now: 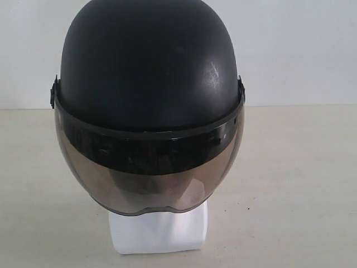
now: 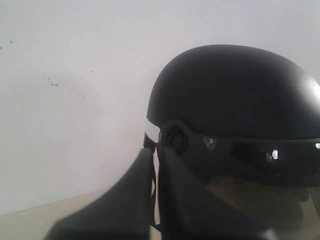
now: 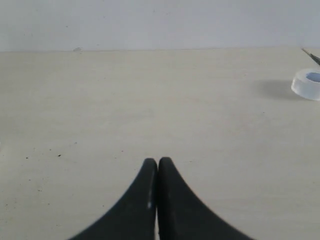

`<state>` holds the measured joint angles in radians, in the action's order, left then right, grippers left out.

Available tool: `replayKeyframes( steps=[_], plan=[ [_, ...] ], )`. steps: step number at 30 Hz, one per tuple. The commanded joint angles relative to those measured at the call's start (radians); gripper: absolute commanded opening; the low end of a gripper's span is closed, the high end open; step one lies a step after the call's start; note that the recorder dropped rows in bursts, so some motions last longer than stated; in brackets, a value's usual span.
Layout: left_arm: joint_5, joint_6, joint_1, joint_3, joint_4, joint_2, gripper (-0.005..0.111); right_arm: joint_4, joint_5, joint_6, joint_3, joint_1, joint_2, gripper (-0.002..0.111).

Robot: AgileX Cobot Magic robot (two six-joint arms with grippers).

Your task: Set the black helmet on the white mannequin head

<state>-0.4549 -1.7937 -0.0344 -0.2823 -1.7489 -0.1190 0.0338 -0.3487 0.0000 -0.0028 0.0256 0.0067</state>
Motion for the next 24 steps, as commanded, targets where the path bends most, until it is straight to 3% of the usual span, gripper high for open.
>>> replayKeyframes(
  steps=[1, 24],
  plan=[
    [0.003, -0.009, 0.005, 0.004, 0.004, 0.002, 0.004, 0.001, 0.002, 0.029, 0.003, 0.006, -0.007, 0.0],
    [0.003, -0.009, 0.005, 0.004, 0.004, 0.002, 0.004, 0.001, 0.002, 0.0, 0.003, 0.006, -0.007, 0.0]
  ],
)
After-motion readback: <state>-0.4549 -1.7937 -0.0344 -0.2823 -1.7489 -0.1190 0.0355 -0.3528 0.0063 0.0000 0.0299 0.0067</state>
